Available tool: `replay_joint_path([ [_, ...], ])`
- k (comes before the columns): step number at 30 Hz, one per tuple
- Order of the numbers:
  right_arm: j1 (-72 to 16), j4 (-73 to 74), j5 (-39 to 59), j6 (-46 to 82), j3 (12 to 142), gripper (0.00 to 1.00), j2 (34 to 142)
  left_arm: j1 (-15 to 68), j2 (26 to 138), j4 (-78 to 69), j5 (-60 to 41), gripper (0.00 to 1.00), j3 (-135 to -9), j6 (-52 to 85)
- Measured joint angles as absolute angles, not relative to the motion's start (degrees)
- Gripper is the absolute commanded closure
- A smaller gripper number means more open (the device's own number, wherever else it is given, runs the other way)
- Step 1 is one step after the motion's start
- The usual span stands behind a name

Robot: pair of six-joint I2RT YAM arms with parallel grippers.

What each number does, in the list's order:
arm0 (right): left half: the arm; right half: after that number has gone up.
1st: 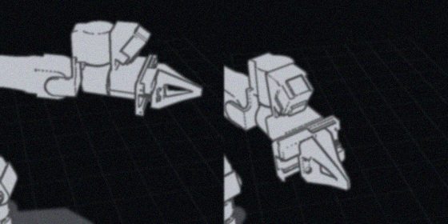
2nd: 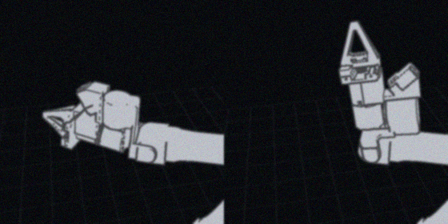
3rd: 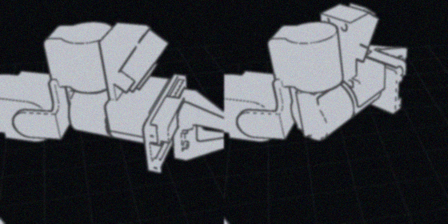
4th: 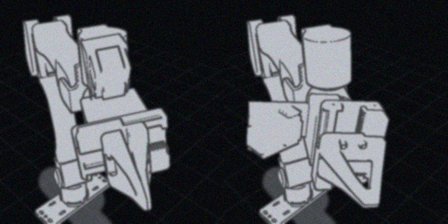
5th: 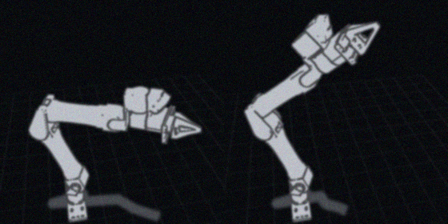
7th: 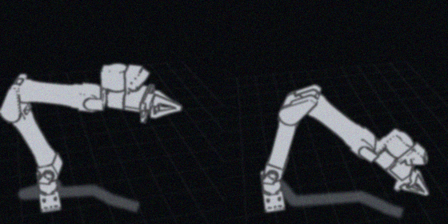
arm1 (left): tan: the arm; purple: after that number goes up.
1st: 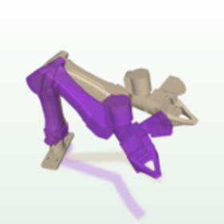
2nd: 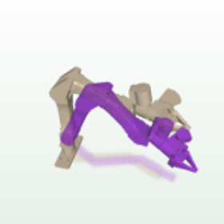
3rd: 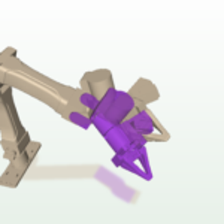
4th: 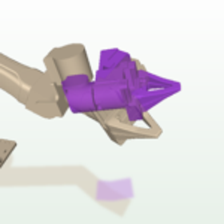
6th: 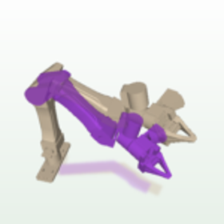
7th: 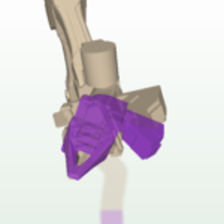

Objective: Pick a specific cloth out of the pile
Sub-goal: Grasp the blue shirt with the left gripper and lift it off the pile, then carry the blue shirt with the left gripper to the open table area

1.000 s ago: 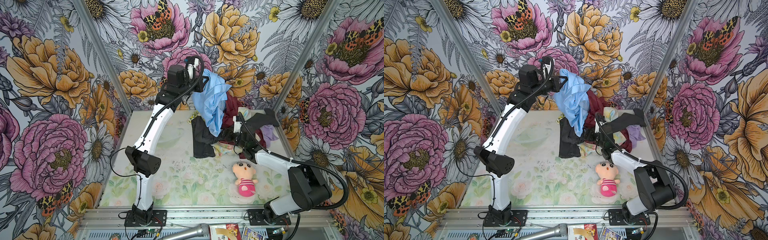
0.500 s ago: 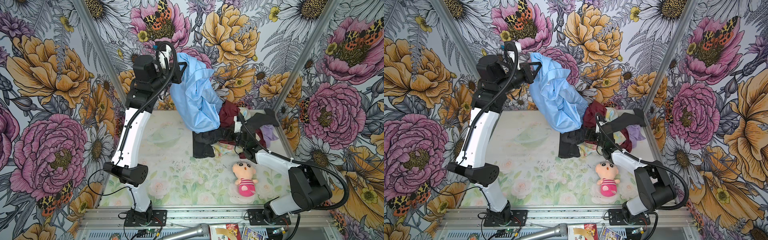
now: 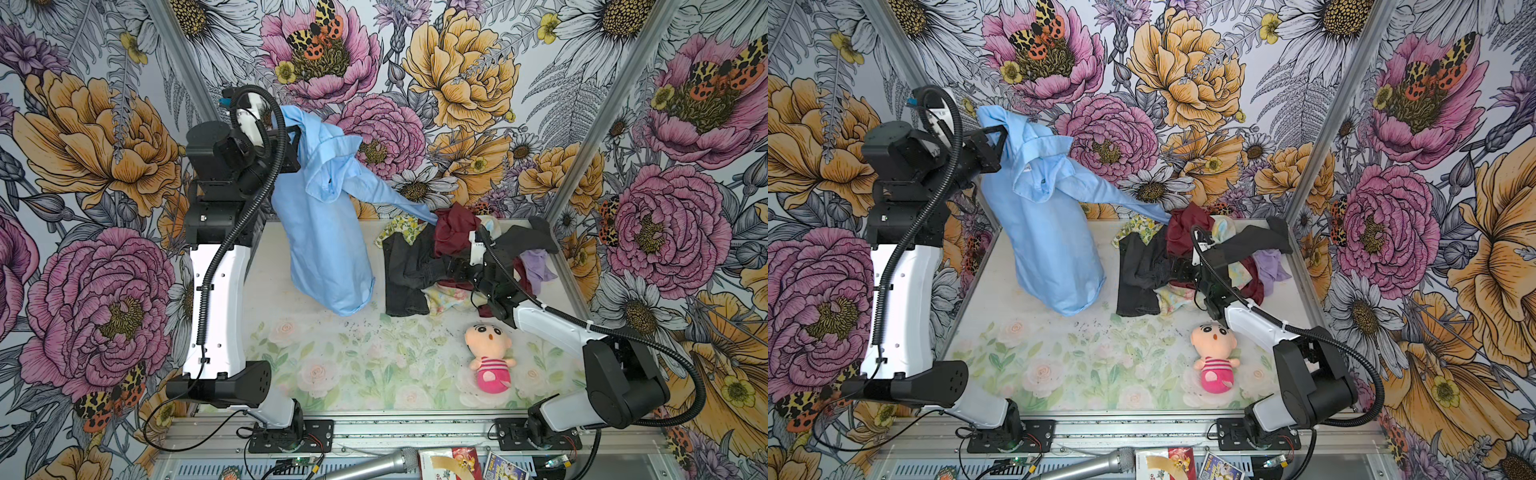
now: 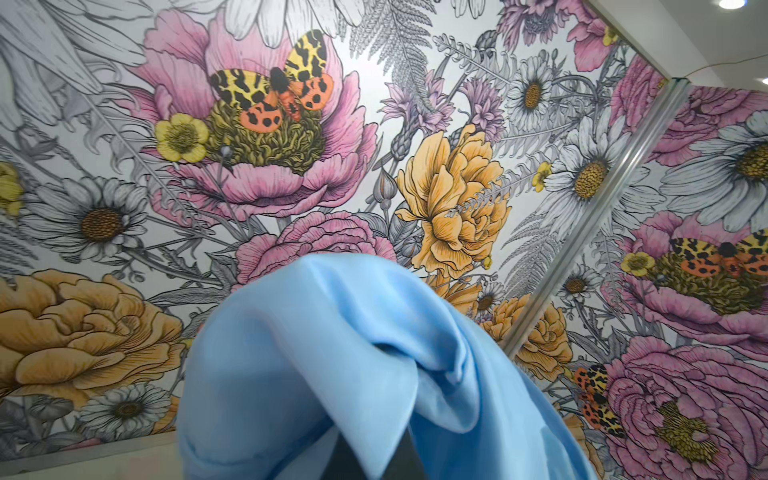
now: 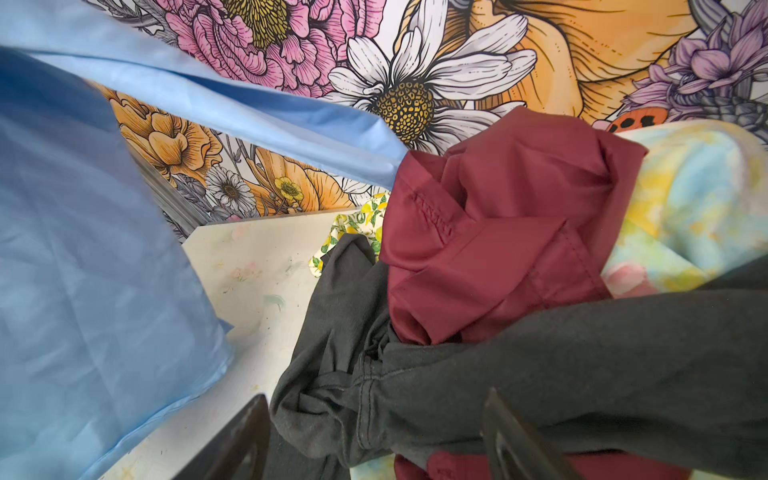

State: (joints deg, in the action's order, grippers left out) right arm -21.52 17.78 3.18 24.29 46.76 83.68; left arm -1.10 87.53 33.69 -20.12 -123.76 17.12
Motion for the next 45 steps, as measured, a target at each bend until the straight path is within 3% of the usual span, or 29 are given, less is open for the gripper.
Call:
replay_joint_path([
  [14, -25.5, 14.2, 2.8, 23.8, 48.5, 0.19, 83.5, -22.7, 77.7, 33.2, -19.6, 1.0, -114.4, 26.7],
  [21, -27.1, 12.7, 2.3, 23.0, 50.1, 0.19, 82.7, -28.8, 75.5, 32.8, -19.8, 1.0, -111.9, 30.8],
  [30, -28.2, 10.9, 1.7, 22.5, 51.1, 0.19, 82.6, -28.2, 75.4, 29.8, -20.7, 1.0, -111.9, 34.7],
  [39, -28.2, 10.9, 1.5, 22.3, 51.2, 0.19, 82.6, -14.9, 78.1, 27.5, -18.6, 1.0, -110.7, 33.4],
  [45, -28.2, 10.6, 1.0, 21.7, 51.2, 0.19, 82.6, -11.3, 83.8, 27.0, -15.9, 1.0, -110.7, 31.6],
])
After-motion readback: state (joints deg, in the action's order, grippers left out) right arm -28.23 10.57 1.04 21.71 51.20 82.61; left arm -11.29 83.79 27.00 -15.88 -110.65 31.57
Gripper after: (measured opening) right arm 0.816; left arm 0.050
